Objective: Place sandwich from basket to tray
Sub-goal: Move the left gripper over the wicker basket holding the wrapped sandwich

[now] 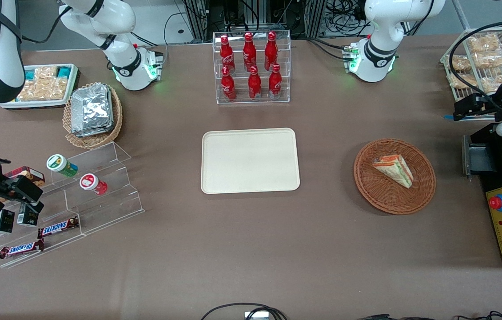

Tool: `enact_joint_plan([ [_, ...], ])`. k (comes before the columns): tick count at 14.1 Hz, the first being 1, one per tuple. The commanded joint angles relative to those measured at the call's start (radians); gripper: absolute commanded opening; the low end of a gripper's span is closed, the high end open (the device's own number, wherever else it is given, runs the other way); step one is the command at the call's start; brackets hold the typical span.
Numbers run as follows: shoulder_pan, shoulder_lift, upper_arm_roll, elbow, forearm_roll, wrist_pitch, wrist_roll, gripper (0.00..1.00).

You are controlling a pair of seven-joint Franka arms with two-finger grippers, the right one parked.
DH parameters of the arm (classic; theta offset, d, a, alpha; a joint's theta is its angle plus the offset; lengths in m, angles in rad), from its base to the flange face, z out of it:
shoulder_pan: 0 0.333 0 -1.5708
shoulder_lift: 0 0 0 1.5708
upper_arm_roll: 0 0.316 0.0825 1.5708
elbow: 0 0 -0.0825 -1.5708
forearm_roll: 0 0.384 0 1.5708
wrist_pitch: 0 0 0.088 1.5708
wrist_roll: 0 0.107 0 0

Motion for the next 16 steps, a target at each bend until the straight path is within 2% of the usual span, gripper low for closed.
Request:
enact_joint_plan([
  [1, -0.016, 0.000, 0.017, -0.005, -0.006, -0.009, -0.004, 1.00],
  [4, -0.020, 0.020, 0.017, -0.007, 0.008, 0.005, -0.007, 1.00],
  [6, -0.020, 0.031, 0.015, -0.051, 0.008, 0.033, -0.085, 1.00],
  [13, -0.018, -0.040, 0.017, -0.353, 0.009, 0.296, -0.262, 1.00],
  [16, -0.024, -0.060, 0.015, -0.464, 0.006, 0.420, -0.425, 1.00],
])
